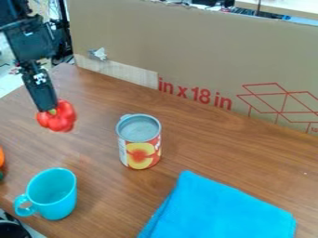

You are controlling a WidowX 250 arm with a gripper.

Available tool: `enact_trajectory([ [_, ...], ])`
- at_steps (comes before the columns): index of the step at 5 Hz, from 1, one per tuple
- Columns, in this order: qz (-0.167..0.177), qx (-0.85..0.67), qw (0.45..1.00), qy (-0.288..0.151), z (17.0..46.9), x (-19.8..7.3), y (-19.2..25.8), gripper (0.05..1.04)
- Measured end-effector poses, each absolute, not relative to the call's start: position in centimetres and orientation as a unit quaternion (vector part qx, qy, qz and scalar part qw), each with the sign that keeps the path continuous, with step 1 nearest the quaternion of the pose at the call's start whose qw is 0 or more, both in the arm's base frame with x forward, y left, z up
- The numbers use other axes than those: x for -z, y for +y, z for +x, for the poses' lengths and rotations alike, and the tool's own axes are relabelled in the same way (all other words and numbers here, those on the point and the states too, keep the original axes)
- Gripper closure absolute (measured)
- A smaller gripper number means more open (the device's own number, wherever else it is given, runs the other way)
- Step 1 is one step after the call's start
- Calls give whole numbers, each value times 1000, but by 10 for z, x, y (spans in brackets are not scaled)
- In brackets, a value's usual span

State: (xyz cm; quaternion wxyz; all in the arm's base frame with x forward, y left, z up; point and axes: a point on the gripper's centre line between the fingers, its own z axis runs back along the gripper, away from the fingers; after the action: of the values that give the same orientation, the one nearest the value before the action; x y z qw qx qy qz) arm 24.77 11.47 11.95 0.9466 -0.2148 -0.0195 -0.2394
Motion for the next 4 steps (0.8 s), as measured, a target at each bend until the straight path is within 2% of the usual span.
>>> enact_trajectory([
  [2, -267, 204, 942, 24, 244, -92, 118, 991],
  [3, -286, 185, 939, 47, 244, -81, 121, 991],
  [4, -292, 169, 940, 49, 248, -80, 122, 991],
])
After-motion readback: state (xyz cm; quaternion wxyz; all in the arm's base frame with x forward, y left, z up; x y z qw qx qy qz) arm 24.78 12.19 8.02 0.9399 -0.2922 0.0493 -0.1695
